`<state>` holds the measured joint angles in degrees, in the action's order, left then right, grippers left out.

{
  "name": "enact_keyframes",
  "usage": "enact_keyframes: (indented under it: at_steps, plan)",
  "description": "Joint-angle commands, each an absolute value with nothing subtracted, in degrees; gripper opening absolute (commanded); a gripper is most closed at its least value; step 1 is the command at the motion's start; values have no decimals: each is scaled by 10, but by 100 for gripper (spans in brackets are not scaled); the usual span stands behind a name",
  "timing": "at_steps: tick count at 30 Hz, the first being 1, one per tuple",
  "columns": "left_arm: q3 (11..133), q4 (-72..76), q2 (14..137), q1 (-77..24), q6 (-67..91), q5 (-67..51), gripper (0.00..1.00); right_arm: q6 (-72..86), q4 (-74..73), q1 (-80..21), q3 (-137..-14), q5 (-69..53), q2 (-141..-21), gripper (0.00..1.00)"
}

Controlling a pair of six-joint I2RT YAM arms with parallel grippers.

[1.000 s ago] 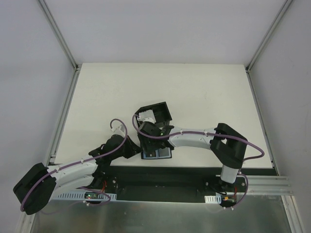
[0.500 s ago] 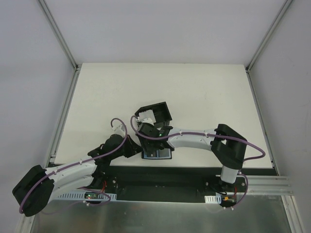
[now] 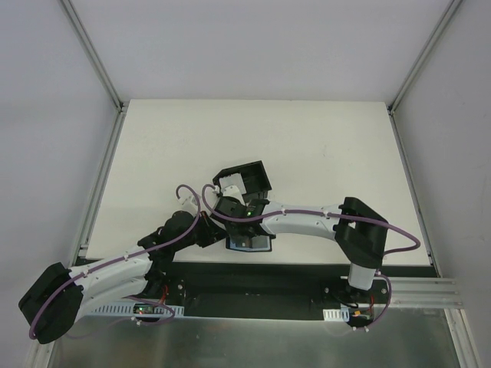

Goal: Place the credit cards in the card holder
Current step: Turn over the card slot in the card holder.

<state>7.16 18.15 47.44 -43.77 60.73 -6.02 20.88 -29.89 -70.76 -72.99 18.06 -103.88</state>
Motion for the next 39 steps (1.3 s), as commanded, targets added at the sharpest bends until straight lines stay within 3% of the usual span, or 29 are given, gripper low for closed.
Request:
enact_keyframes:
  at_steps: [1, 10, 27, 39]
  plan:
    - [90, 204, 466, -434, 605, -72, 0, 207, -335, -712, -749, 208, -1041, 40]
    - [88, 204, 461, -434, 605, -74, 0, 211, -334, -712, -738, 216, -1017, 39]
    - [98, 206, 447, -435, 591, -87, 0, 258, -221, -680, -657, 142, -954, 51]
    - [101, 218, 446, -434, 588, -97, 0, 250, -277, -685, -689, 149, -993, 51]
